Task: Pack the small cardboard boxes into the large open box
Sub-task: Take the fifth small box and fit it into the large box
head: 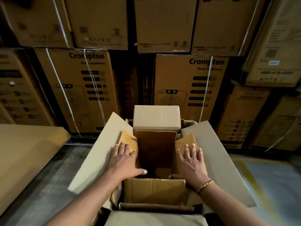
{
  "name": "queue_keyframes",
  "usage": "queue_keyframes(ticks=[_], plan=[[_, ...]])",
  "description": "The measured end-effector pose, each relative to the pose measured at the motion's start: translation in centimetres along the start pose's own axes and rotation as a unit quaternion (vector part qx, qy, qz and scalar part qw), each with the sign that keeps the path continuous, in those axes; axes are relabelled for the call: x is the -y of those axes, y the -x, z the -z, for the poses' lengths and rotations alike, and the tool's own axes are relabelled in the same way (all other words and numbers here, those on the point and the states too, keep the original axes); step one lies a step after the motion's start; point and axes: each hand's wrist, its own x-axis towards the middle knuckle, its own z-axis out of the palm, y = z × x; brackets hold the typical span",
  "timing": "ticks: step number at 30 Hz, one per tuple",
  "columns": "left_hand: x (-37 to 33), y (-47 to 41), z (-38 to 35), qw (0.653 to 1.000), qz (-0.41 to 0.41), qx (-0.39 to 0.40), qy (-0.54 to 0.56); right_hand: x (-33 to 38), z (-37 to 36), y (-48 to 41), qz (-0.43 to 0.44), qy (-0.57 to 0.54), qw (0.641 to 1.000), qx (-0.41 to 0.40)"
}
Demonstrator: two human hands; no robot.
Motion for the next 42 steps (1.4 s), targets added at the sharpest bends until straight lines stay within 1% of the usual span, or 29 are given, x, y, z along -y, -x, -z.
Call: queue_keyframes(ticks=[3,5,10,15,19,22,26,30,33,35,37,40,42], plan=[[-0.3,3.0,0.1,0.999,-0.015,0.034,0.001,-0.5,-0.2,2.5,0.003,-0.026,1.0,0.012],[-0.7,4.8,-1.0,0.999,-0.022,0.04,0.007,-0.5,-0.2,4.1,0.008,-0.058,0.998,0.017],[-1.4,7.0,-3.5,1.0,-0.018,0.006,0.016,0.4,0.1,6.9,0.024,-0.105,0.992,0.058],[-2.3,6.6,-4.2,1.0,-0.004,-0.014,-0.002,0.9,-1.5,8.0,0.041,-0.073,0.995,0.05],[-2.7,5.4,-4.5,0.999,0.009,-0.023,-0.026,0.8,-1.7,6.7,0.052,-0.058,0.996,0.044],[-3.0,4.5,-4.4,0.999,0.02,-0.036,-0.035,0.6,-1.8,5.6,0.052,-0.054,0.997,0.021],[-3.0,4.5,-4.0,0.998,0.02,-0.051,-0.029,0.5,-1.6,5.1,0.056,-0.048,0.997,0.024],[-2.6,5.2,-3.5,0.995,-0.012,-0.102,-0.013,0.6,-0.8,5.4,0.055,-0.046,0.997,0.012],[-1.9,5.9,-2.6,0.985,-0.05,-0.165,-0.004,0.6,0.8,5.7,0.071,-0.05,0.996,-0.029],[-1.4,6.2,-1.9,0.98,-0.062,-0.188,-0.006,0.6,2.0,5.8,0.081,-0.048,0.994,-0.056],[-1.0,6.2,-1.2,0.983,-0.056,-0.172,-0.016,0.7,2.9,5.8,0.09,-0.049,0.993,-0.062],[-0.7,6.1,-0.8,0.993,-0.031,-0.115,-0.026,1.1,3.6,5.1,0.104,-0.039,0.993,-0.035],[-0.8,6.0,-0.9,0.996,-0.028,-0.079,-0.02,1.5,3.9,4.2,0.102,-0.012,0.994,-0.025]])
